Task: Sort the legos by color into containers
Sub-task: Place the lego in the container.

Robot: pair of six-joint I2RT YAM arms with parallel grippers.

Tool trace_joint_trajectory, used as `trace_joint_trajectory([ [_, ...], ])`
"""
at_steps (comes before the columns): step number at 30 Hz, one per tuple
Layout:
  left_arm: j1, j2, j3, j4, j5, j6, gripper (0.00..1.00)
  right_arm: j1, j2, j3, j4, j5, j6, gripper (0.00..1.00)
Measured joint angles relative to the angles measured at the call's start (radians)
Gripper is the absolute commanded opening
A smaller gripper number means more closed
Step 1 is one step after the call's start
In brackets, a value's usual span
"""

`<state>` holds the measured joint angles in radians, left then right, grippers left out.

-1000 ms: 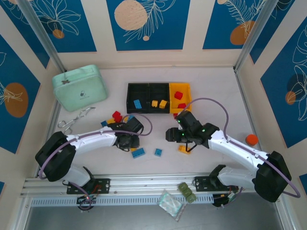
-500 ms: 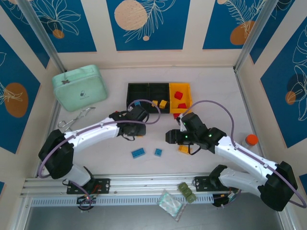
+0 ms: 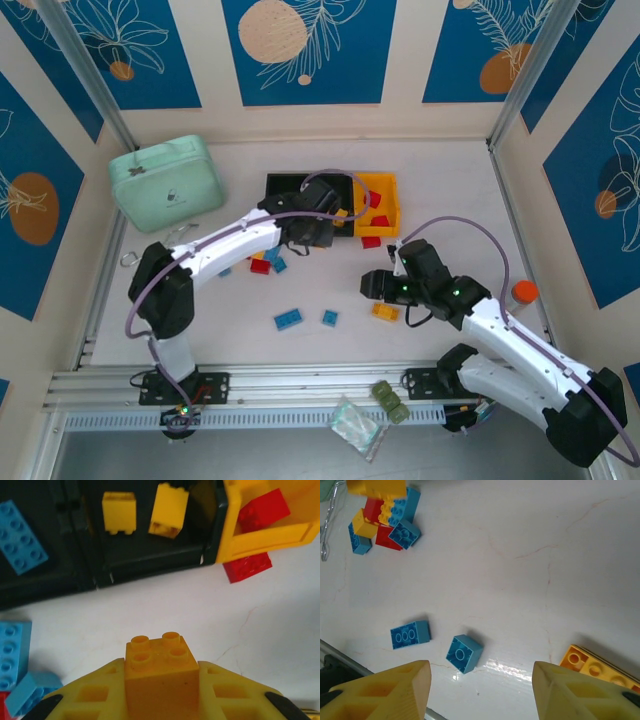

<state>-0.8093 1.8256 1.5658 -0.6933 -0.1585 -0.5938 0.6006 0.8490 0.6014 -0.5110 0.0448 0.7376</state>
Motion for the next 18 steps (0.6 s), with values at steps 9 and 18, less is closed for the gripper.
trace_joint_trajectory([
  [9,0.039,0.218,0.303,-0.067,-0.006,0.073,0.26,-0.017,-0.01,-0.021,-0.005,0.0,0.012,0.56],
  [18,0.111,0.449,0.597,-0.142,-0.007,0.124,0.3,-0.02,-0.01,-0.021,-0.006,0.0,0.023,0.56],
])
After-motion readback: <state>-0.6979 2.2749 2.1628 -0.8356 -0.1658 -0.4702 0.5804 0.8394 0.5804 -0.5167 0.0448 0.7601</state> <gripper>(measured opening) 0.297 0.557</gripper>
